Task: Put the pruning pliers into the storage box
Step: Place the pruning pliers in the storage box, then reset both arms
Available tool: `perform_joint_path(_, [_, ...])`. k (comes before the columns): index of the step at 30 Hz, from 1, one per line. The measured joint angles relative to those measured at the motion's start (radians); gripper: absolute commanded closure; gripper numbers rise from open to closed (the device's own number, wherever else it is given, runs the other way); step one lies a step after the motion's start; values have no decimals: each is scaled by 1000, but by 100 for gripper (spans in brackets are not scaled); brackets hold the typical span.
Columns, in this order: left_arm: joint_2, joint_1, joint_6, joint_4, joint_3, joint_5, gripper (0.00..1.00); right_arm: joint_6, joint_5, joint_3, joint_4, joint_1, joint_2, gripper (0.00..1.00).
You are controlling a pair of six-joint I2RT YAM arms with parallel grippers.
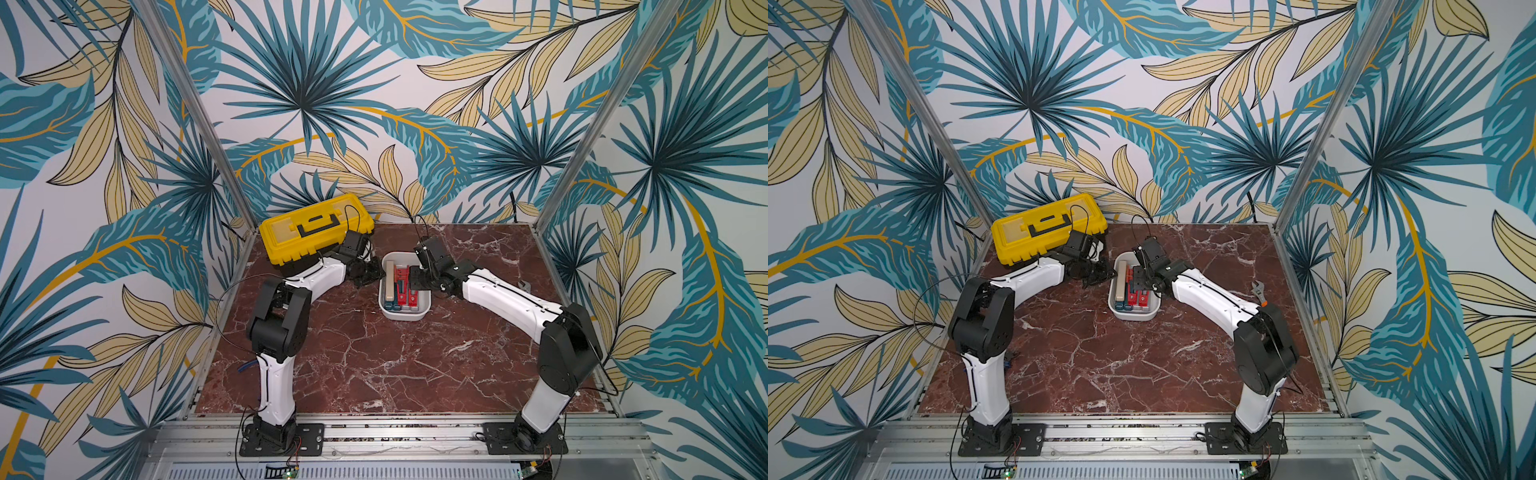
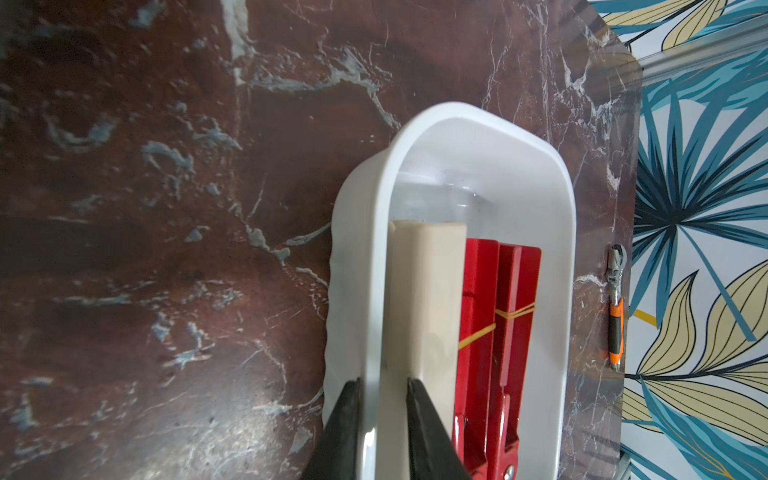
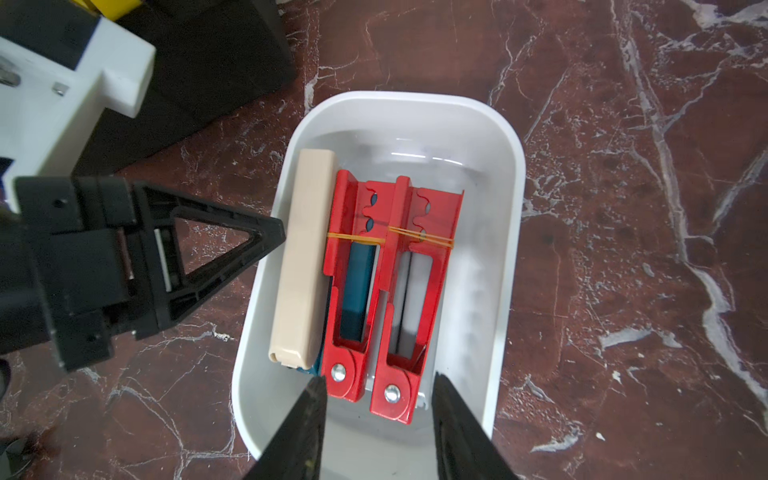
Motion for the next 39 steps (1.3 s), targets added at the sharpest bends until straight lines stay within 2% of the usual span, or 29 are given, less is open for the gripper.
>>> perform_joint_path(8, [-9, 0, 23, -20, 0, -13, 62, -15, 7, -36, -5, 0, -48, 53])
perform_joint_path(10, [-11, 0, 31, -26, 0, -23, 51, -23, 14, -50, -3, 0, -82, 52])
perform_joint_path(12, [-18, 0, 39, -32, -1, -32, 29, -30, 25, -66, -3, 0, -119, 51])
perform_joint_path(15, [-37, 0, 49, -37, -6, -50, 0, -39, 41, -81, -3, -1, -156, 49])
perform_joint_path(21, [-97, 6, 66, -60, -10, -85, 0, -50, 65, -119, -5, -3, -196, 43])
perform_joint_path(24, [-135, 13, 74, -70, -16, -100, 0, -53, 76, -137, -6, -4, -219, 37])
perform_joint_path(25, [-148, 15, 76, -74, -22, -106, 0, -55, 79, -143, -6, -5, -227, 32])
perform_joint_path(26, [-163, 18, 79, -76, -31, -112, 0, -55, 82, -150, -6, -5, -237, 3])
perform_joint_path(27, [-174, 19, 82, -77, -39, -114, 0, -55, 86, -159, -7, -5, -246, 1])
perform_joint_path(34, [-332, 38, 146, -76, -206, -162, 0, -70, 124, -254, -16, -16, -361, 1])
perform_joint_path(39, [-498, 53, 229, -37, -340, -205, 0, -72, 161, -314, -23, -31, -452, 0])
